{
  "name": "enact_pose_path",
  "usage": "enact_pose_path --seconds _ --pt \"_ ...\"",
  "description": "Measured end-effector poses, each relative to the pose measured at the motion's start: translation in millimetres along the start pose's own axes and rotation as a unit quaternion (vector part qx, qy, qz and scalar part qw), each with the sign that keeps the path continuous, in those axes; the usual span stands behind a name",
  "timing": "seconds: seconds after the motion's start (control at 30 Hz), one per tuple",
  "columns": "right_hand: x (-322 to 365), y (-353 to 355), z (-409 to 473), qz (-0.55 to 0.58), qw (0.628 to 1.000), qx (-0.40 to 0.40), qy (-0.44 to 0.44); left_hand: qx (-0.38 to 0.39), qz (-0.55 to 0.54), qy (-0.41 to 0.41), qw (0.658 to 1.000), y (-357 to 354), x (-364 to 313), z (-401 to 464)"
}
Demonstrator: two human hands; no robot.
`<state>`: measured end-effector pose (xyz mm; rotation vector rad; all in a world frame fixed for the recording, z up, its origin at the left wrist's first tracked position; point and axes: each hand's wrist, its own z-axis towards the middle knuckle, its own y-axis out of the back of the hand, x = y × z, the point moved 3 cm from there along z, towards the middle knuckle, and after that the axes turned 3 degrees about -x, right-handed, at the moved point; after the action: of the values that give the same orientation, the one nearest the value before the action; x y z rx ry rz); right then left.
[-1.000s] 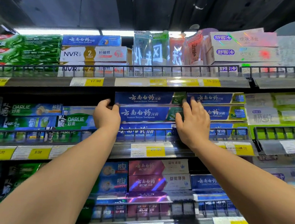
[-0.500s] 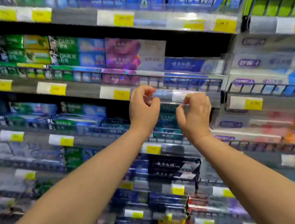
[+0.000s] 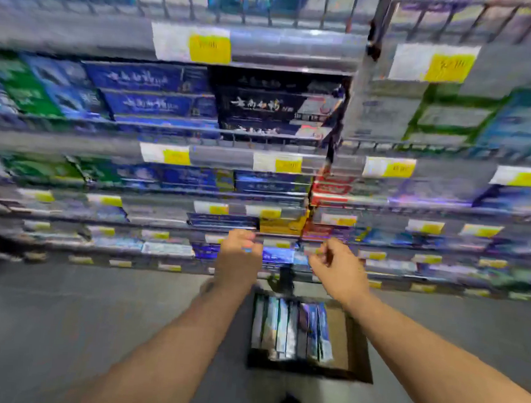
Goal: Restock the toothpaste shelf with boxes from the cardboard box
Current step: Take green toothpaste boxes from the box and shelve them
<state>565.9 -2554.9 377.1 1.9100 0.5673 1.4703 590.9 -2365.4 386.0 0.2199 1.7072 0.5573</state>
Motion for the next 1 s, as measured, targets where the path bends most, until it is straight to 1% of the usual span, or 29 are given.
enact_pose_path --seconds 0.07,0.17,0.27,0.37,0.43,0.53,0.6,0.7,0.87,0.93,1.0 --pt "-38.5 -29.0 -3.0 0.002 0.999 0.021 -0.046 0.061 0.034 0.065 0.995 -22.1 45.3 -6.8" --pt "-100.0 -78.3 -3.3 -0.011 0.994 0.050 -0.094 0.124 0.084 0.105 0.983 -63.0 125.3 -13.1" --pt "-167.2 -131.6 0.0 0.000 0.985 0.073 -0.155 0.177 0.103 0.137 0.969 -107.1 198.0 -21.7" --pt "-240.6 -193.9 3.0 -0.004 0.972 0.108 -0.210 0.201 0.112 0.171 0.958 -151.5 265.5 -28.1" --pt "-278.5 -227.3 6.2 0.024 0.966 0.110 -0.233 0.220 0.126 0.177 0.951 -179.7 300.0 -27.3" --pt "-332.4 -281.3 12.1 0.069 0.959 0.119 -0.247 0.235 0.128 0.176 0.947 -228.5 355.1 -25.5" --pt "-360.4 -318.0 20.5 0.061 0.960 0.116 -0.247 0.239 0.150 0.161 0.946 -255.4 388.5 -24.1" --pt "-391.2 -364.8 31.8 0.029 0.964 0.107 -0.240 0.238 0.185 0.141 0.943 -289.3 426.5 -23.7" --pt "-413.6 -401.0 40.2 0.076 0.970 0.099 -0.211 0.238 0.247 0.107 0.933 -312.6 443.8 -24.2" --pt "-420.0 -406.5 41.6 0.066 0.965 0.120 -0.222 0.248 0.248 0.111 0.930 -320.2 448.6 -22.8" --pt "-426.0 -407.4 42.9 0.065 0.962 0.141 -0.226 0.275 0.215 0.148 0.925 -330.7 456.1 -23.6"
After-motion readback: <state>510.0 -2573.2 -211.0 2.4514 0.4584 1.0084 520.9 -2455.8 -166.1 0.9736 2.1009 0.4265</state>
